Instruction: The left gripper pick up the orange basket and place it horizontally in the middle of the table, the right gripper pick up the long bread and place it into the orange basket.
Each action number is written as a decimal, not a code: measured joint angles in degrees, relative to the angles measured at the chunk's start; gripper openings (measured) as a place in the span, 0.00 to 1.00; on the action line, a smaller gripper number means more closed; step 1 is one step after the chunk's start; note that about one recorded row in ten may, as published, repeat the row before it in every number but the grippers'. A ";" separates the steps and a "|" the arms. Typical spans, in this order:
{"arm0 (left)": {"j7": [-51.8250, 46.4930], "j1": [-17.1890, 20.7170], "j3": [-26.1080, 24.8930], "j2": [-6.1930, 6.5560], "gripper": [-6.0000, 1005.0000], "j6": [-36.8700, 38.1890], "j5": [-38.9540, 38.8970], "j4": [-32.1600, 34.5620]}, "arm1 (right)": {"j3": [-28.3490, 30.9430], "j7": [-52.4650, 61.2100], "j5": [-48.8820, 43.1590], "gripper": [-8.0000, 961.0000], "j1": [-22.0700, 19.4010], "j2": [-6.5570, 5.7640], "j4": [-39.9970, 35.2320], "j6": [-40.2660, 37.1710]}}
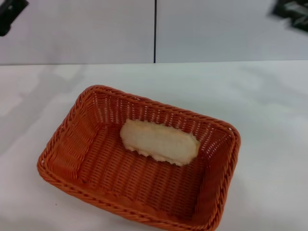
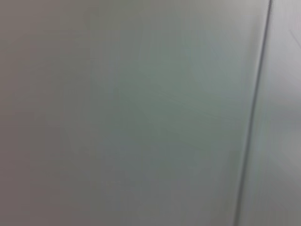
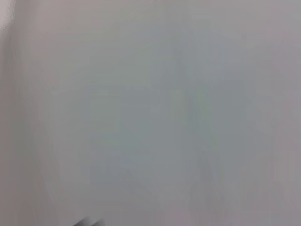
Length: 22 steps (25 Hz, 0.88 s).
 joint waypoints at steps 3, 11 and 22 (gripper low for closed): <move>2.25 0.52 -0.14 0.03 0.81 -0.47 -3.41 -1.32 | 13.16 -12.95 6.65 0.74 -5.43 -1.57 11.48 0.30; 26.80 0.82 -0.18 -0.34 0.81 5.27 -19.27 -15.37 | 32.60 -30.81 18.97 0.81 -12.41 0.05 24.08 3.07; 51.61 -1.31 -0.17 -0.49 0.81 7.65 -26.72 -25.93 | 41.99 -37.91 21.23 0.81 -13.31 0.39 29.83 4.00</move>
